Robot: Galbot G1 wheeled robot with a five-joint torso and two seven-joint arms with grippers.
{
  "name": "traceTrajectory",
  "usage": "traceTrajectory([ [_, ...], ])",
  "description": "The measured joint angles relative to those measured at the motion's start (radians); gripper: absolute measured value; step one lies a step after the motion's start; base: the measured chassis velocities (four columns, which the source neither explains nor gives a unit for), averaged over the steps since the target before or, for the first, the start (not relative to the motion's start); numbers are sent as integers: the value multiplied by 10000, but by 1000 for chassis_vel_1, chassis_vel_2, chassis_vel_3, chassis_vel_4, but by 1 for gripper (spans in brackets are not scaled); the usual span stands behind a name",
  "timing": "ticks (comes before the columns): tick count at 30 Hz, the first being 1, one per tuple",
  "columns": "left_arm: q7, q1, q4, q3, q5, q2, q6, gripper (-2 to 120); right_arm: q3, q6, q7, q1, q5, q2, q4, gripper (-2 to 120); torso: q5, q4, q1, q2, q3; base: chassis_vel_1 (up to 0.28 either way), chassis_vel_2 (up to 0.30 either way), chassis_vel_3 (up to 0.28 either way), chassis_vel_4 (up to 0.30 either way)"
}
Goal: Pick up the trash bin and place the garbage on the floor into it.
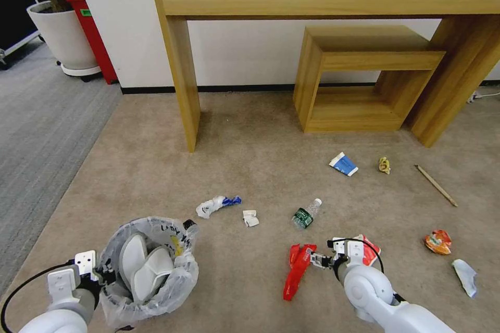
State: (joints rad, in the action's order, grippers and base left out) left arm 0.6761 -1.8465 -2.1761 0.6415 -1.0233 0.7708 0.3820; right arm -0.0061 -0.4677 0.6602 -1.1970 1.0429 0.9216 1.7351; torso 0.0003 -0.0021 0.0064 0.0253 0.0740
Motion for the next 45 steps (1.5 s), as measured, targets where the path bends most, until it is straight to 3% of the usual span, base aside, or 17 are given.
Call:
traceTrajectory([
  [23, -26, -27, 124, -190, 117, 140, 36, 0, -541, 267, -444, -1, -53, 434, 43, 100, -3, 0, 0, 0, 1, 0, 0, 0, 0],
  [45, -19, -41, 296, -383, 229, 194, 58, 0, -620, 715, -1079, 225, -790, 979, -1065, 100, -3, -1, 1, -1, 2, 0, 0, 0, 0],
])
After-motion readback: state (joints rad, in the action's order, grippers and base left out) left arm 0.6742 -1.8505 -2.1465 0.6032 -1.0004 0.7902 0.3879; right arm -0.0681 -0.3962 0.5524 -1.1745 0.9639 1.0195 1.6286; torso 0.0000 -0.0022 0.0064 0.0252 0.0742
